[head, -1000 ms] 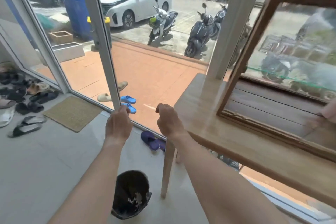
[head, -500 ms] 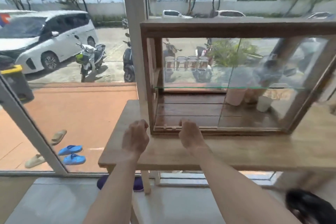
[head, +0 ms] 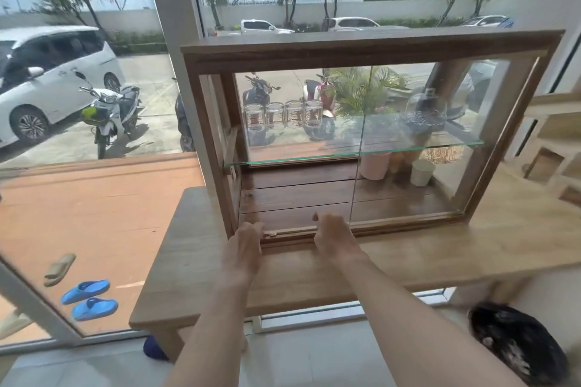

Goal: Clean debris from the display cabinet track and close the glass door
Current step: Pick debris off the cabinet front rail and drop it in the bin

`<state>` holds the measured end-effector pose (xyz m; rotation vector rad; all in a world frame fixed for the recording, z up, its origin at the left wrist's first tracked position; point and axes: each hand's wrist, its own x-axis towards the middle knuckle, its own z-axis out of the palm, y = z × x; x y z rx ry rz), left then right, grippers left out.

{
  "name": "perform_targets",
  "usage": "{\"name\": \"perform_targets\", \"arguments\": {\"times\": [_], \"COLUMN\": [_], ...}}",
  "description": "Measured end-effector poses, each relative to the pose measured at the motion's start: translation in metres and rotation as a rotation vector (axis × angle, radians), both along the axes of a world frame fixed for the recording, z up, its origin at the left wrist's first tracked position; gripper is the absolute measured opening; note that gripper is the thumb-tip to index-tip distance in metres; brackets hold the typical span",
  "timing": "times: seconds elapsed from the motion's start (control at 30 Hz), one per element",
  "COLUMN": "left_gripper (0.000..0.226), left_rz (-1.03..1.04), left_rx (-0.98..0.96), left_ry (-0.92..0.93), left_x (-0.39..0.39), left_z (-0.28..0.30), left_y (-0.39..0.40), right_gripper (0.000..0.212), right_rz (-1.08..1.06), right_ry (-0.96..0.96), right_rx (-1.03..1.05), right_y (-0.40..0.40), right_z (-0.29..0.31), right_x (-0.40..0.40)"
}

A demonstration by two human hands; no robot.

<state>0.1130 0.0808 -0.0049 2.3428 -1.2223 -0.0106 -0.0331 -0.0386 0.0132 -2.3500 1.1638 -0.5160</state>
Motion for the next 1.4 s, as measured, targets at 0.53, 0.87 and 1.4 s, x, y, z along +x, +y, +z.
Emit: {"name": "perform_targets", "arguments": {"times": [0.53, 0.87, 1.4], "left_gripper": [0.028, 0.021, 0.024], "left_rz": [0.015, 0.114, 0.796], "left_rx": [-0.250, -0.315, -0.255], "left_ry": [0.062, 0.053, 0.133], "left_x": [0.015, 0.028, 0.070], "left_z": [-0.013, -0.022, -0.108], "left_y": [0.024, 0.090, 0.345], "right_gripper": [0.019, 0.015, 0.014], "right_rz": [0.222, 0.370, 0.911], "right_ry": [-0.067, -0.075, 0.016], "right_rx": [-0.076, 0.013, -0.045], "right_y": [0.040, 0.104, 0.324], "right_z": [-0.026, -0.040, -0.107], "right_x": [0.059, 0.086, 0.191]}}
